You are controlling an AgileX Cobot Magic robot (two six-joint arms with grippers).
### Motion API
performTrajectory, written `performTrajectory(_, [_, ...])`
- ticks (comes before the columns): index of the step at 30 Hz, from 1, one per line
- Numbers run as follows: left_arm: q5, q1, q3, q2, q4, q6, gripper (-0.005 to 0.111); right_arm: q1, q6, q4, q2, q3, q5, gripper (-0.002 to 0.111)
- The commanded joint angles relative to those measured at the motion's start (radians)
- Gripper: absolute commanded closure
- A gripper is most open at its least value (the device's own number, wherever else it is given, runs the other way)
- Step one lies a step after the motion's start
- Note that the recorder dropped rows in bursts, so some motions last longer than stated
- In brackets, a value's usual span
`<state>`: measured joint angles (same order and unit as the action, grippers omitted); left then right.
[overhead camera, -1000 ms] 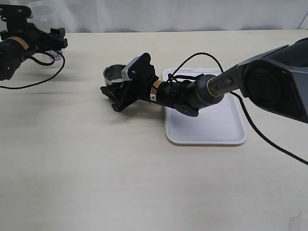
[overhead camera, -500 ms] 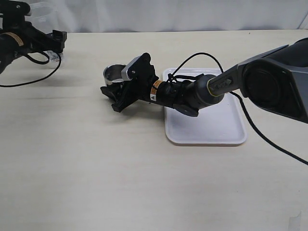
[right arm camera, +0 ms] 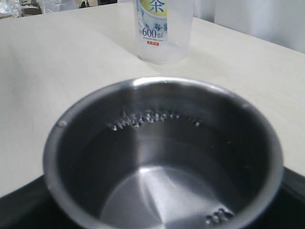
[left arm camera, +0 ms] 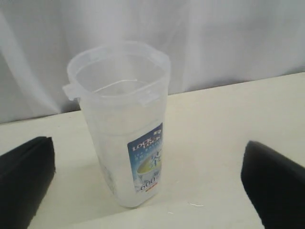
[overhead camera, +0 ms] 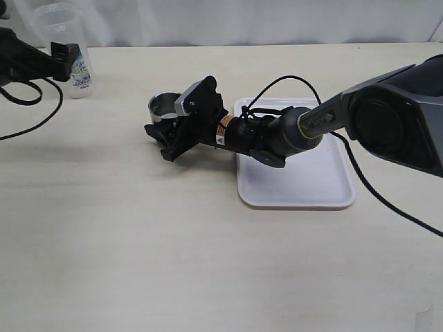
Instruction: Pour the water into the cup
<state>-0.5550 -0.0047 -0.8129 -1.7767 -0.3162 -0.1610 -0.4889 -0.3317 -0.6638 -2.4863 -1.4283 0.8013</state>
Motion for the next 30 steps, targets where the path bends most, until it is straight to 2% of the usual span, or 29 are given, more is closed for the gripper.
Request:
performTrajectory(1, [-0.003, -0.001, 0.122, 0.193, -0.003, -0.032, 0.007, 0.001, 0.006, -0.003, 0.006, -0.001, 0.005, 0.077])
performTrajectory(7, [0.105, -0.001, 0.246, 0.500, -0.003, -0.059, 0.007, 0.001, 0.006, -0.003, 0.006, -0.001, 0.005, 0.077])
performTrajectory(15, [0.445, -0.001, 0.289, 0.906, 0.003, -0.099, 0.007, 0.001, 0.006, -0.003, 0.006, -0.001, 0.005, 0.077])
performTrajectory(24, [0.814, -0.001, 0.289, 1.235, 0.024, -0.099, 0.007, 0.001, 0.006, -0.003, 0.006, -0.001, 0.005, 0.077])
performTrajectory(27, [0.901, -0.001, 0.289, 1.305, 0.011, -0.099, 0.007, 0.001, 0.006, -0.003, 0.006, -0.001, 0.005, 0.077])
performTrajectory(30, [0.921, -0.001, 0.289, 1.354, 0.007, -0.099, 0.007, 0.001, 0.006, -0.003, 0.006, -0.001, 0.005, 0.077])
